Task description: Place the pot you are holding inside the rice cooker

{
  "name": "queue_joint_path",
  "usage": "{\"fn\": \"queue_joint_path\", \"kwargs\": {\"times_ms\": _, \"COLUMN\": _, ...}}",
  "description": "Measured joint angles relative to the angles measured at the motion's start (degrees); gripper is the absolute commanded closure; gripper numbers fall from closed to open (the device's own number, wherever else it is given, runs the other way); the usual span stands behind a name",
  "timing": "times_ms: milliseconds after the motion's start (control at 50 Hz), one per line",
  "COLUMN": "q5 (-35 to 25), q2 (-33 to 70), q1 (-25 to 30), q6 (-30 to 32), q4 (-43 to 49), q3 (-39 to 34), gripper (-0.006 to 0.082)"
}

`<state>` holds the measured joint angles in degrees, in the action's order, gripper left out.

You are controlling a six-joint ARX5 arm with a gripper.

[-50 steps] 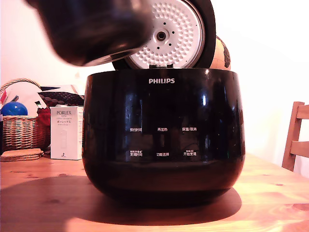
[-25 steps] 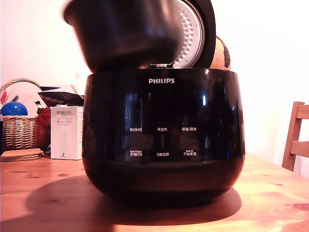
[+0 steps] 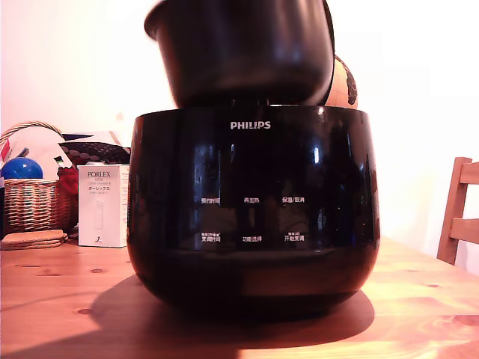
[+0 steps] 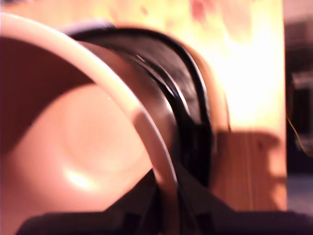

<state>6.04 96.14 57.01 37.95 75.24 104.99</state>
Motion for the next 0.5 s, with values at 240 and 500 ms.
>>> {"fn": "queue_joint_path", "kwargs": {"times_ms": 240, "q5": 0.0, "q2": 4.1, "q1": -0.2, "q6": 1.3, "q4": 2.8, "q3": 3.8, "gripper": 0.0791}}
{"fn": "queue_joint_path", "kwargs": {"times_ms": 500, "q5": -2.5, "q2": 5.2, "q1": -2.1, "q6": 1.4, "q4": 2.8, "q3": 4.2, "gripper": 0.0791}}
